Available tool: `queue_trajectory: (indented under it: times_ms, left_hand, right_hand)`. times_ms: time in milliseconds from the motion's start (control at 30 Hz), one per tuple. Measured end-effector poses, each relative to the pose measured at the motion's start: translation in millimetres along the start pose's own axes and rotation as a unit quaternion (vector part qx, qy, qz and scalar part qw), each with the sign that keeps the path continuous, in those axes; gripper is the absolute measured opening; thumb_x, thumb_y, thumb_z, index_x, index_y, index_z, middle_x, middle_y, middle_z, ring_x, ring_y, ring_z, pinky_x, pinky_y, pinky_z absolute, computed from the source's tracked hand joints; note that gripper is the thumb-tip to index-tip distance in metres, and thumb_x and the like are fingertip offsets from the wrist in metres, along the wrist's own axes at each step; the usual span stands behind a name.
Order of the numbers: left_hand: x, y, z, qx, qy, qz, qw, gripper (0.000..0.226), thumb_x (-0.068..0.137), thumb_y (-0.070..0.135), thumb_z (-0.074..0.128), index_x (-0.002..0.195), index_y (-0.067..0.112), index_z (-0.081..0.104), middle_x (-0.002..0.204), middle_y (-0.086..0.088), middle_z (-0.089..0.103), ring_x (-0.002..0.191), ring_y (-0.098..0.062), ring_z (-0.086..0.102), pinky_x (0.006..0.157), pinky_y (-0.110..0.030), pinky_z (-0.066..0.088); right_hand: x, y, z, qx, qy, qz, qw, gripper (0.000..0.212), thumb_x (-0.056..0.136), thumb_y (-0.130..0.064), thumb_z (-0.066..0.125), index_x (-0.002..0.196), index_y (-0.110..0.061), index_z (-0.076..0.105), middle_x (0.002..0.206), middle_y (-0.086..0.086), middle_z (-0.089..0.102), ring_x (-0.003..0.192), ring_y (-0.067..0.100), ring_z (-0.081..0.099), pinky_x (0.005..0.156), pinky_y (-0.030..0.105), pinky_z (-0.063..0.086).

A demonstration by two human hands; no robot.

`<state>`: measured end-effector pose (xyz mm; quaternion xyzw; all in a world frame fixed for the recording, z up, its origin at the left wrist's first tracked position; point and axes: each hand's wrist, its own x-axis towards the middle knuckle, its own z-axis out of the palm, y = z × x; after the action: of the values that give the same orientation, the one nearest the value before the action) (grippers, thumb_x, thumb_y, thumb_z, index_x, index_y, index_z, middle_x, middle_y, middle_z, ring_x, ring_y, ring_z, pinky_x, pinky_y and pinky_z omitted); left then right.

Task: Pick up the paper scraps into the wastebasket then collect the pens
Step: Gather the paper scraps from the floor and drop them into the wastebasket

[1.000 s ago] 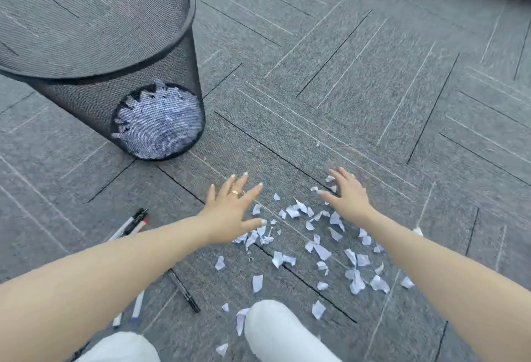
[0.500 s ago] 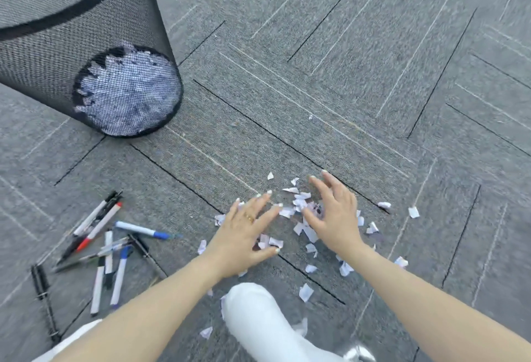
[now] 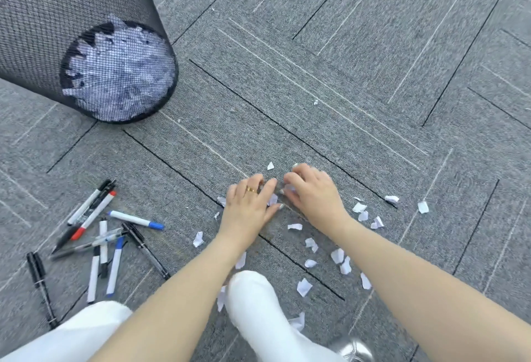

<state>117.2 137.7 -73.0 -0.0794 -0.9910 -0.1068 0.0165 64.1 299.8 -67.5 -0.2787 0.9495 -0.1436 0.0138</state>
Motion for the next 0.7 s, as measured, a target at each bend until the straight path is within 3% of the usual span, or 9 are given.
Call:
queue_trajectory:
  times_ms: [100, 167, 233, 333, 400, 500, 600, 700]
  left_hand:
    - [11, -7, -2, 0.006, -0.011, 0.103, 0.995, 0.034, 0.08, 0.041, 0.038, 0.102, 0.016, 0.045, 0.082, -0.003, 0.059, 0.068, -0.021, 0.056, 0.052, -0.028, 0.043]
    - [19, -9, -6, 0.001, -0.038, 0.135, 0.99, 0.024, 0.082, 0.037, 0.038, 0.094, 0.017, 0.042, 0.072, -0.001, 0.058, 0.058, -0.02, 0.057, 0.044, -0.026, 0.039]
    - [28, -10, -11, 0.002, -0.066, 0.163, 0.984, 0.015, 0.084, 0.031, 0.038, 0.089, 0.017, 0.039, 0.067, -0.001, 0.056, 0.053, -0.02, 0.058, 0.037, -0.024, 0.036]
    - [40, -8, -26, 0.009, -0.157, 0.18, 0.971, 0.019, 0.092, 0.014, 0.037, 0.11, 0.011, 0.044, 0.09, -0.008, 0.059, 0.075, -0.027, 0.065, 0.047, -0.03, 0.038]
    - [44, -8, -31, -0.006, -0.182, 0.131, 0.975, 0.025, 0.094, 0.006, 0.035, 0.118, 0.009, 0.041, 0.103, -0.008, 0.056, 0.087, -0.029, 0.063, 0.056, -0.034, 0.04]
    - [45, -9, -36, -0.104, -0.165, -0.01, 0.981, 0.008, 0.097, 0.01, 0.036, 0.104, 0.01, 0.04, 0.089, -0.009, 0.059, 0.069, -0.025, 0.058, 0.055, -0.038, 0.041]
    - [53, -10, -51, -0.316, -0.165, -0.202, 0.912, 0.014, 0.099, 0.023, 0.037, 0.091, 0.013, 0.043, 0.066, -0.001, 0.046, 0.055, -0.015, 0.038, 0.051, -0.032, 0.033]
    - [70, -10, -92, -0.467, -0.158, -0.27, 0.827, 0.015, 0.097, 0.024, 0.042, 0.086, 0.015, 0.045, 0.065, 0.002, 0.042, 0.049, -0.009, 0.035, 0.043, -0.019, 0.031]
  right_hand:
    - [16, 7, -9, -0.019, -0.051, -0.048, 0.997, 0.029, 0.087, -0.033, 0.041, 0.075, -0.011, 0.055, 0.071, 0.004, 0.054, 0.051, 0.023, 0.053, 0.042, 0.027, 0.031]
    - [22, 8, -14, -0.024, -0.083, -0.058, 0.995, 0.029, 0.088, -0.031, 0.039, 0.071, -0.011, 0.053, 0.065, 0.004, 0.05, 0.045, 0.024, 0.051, 0.037, 0.025, 0.022]
    - [23, 6, -19, -0.013, -0.113, -0.056, 0.992, 0.029, 0.09, -0.031, 0.037, 0.074, -0.011, 0.051, 0.063, 0.004, 0.051, 0.044, 0.025, 0.052, 0.036, 0.025, 0.022]
    - [18, 2, -28, 0.058, -0.135, 0.054, 0.988, 0.025, 0.096, -0.032, 0.041, 0.085, -0.01, 0.048, 0.069, 0.003, 0.056, 0.057, 0.025, 0.053, 0.049, 0.03, 0.033]
    - [12, 0, -36, 0.181, -0.114, 0.196, 0.957, 0.024, 0.095, -0.032, 0.044, 0.082, -0.013, 0.046, 0.063, -0.001, 0.052, 0.053, 0.017, 0.044, 0.049, 0.03, 0.033]
    - [7, 1, -48, 0.312, -0.035, 0.351, 0.882, 0.022, 0.094, -0.031, 0.046, 0.084, -0.013, 0.051, 0.069, 0.001, 0.053, 0.056, 0.012, 0.042, 0.053, 0.026, 0.036]
    - [11, 5, -61, 0.376, -0.003, 0.44, 0.815, 0.029, 0.093, -0.034, 0.048, 0.093, -0.006, 0.055, 0.077, 0.005, 0.055, 0.059, 0.013, 0.044, 0.057, 0.028, 0.039]
    - [32, -2, -83, 0.487, 0.021, 0.504, 0.713, 0.023, 0.092, -0.035, 0.049, 0.088, -0.014, 0.056, 0.075, 0.001, 0.053, 0.051, 0.008, 0.043, 0.05, 0.022, 0.039]
